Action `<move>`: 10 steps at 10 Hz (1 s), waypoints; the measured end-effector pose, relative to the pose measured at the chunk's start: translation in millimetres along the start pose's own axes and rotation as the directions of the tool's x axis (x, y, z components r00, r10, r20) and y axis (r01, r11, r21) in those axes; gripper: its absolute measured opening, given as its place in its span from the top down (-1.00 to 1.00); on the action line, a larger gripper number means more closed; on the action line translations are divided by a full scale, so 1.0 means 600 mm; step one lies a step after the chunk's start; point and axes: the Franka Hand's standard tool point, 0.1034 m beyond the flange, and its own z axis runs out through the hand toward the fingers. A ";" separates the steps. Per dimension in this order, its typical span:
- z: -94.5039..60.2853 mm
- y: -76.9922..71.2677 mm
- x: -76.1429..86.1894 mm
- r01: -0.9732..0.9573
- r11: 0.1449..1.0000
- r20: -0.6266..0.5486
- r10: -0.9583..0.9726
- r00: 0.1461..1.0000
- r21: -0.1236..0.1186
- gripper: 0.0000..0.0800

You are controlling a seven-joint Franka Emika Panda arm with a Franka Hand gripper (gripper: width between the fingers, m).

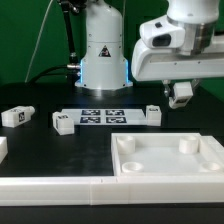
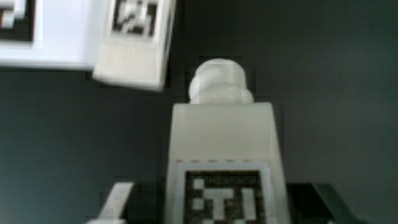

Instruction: Assemble one leg

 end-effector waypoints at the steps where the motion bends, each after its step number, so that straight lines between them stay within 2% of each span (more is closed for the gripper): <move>1: 0.003 -0.003 0.003 0.008 1.000 -0.088 -0.008 0.996 0.007 0.28; 4: 0.004 -0.008 0.009 0.040 0.999 -0.313 -0.030 0.949 0.026 0.28; 5: -0.002 0.003 0.017 0.068 0.998 -0.313 -0.061 0.948 0.012 0.28; 6: -0.026 0.011 0.044 0.076 0.997 -0.334 -0.069 0.940 0.008 0.28; 8: -0.055 0.018 0.080 0.082 0.997 -0.366 -0.074 0.928 0.004 0.28; 10: -0.045 0.016 0.071 0.084 0.996 -0.355 -0.077 0.932 0.004 0.28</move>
Offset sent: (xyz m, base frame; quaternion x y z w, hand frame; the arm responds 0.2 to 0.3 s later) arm 0.0000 0.0000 0.0000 0.0000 0.2377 0.0000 0.9713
